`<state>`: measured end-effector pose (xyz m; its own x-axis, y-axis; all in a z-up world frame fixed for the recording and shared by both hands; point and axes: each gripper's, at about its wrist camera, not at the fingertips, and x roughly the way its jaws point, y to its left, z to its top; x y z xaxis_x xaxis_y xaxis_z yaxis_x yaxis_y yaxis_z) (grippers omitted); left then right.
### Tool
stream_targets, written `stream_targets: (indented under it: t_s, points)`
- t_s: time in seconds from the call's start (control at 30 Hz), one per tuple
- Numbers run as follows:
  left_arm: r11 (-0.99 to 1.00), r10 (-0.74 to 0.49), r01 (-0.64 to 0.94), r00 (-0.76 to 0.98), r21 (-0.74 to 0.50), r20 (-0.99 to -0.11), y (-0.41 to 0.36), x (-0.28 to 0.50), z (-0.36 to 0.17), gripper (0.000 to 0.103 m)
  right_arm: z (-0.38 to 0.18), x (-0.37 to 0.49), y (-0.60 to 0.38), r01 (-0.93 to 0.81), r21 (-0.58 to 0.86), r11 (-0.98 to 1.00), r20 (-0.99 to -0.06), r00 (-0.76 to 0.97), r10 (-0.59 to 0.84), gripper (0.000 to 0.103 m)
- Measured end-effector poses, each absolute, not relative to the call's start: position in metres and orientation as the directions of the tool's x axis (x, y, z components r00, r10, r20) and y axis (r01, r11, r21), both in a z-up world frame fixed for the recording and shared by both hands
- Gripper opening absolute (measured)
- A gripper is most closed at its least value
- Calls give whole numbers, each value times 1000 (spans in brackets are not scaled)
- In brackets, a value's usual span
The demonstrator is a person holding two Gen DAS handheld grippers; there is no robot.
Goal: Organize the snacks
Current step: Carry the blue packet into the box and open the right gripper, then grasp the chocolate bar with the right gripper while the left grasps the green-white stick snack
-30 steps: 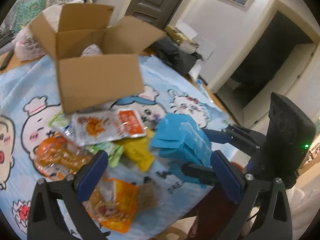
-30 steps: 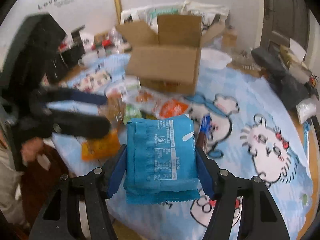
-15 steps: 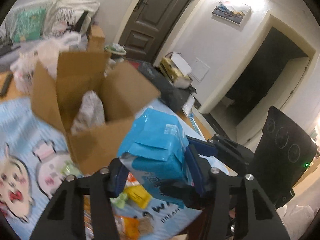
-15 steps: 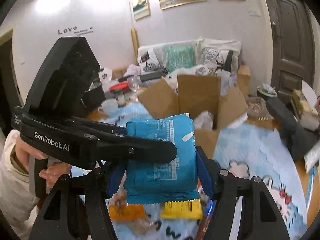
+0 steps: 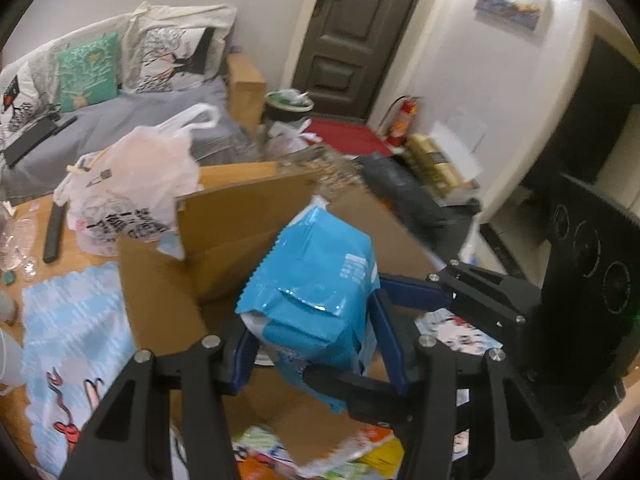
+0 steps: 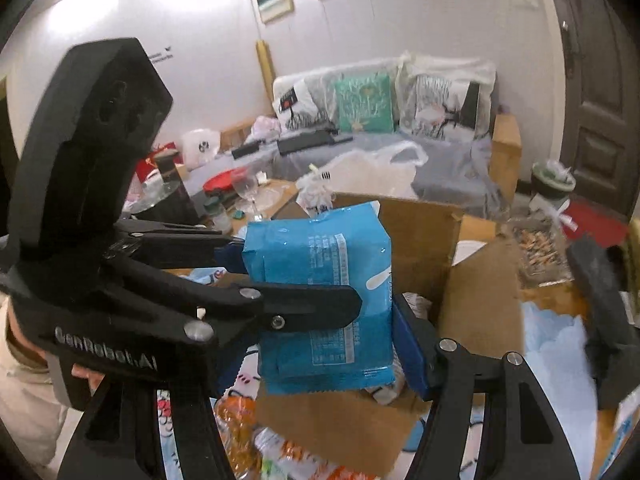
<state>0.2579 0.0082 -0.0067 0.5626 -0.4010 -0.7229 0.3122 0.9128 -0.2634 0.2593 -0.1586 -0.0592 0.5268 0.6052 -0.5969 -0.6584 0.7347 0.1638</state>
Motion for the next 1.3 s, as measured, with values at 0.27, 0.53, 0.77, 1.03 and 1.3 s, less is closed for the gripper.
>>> stream_targets:
  t_s: [0.27,0.53,0.77,1.03,1.3]
  points:
    - [946,-314,260,580,-195,-751,11,270,-19,61,-89,294,-138,-619,152,770,-667,511,542,63]
    - [952,-297,256,640,-168,-709,17,247,-1,69,-86,279,-157,-618,134,774,-655,531,538,63]
    - [950,-301,276,686,-146,-662,17,173,-2,73,-74,217,-194,-649,150,746,-598,541,591,63]
    - [947,-310,272,648,-168,-696,17,104,-64,73,-126,146,-246,-599,168,783,-649,530,545,63]
    - [949,-314,202,577,-241,-754,16,84,-132,73,-199,130,-267,-488,73,870,-765,532,363,61]
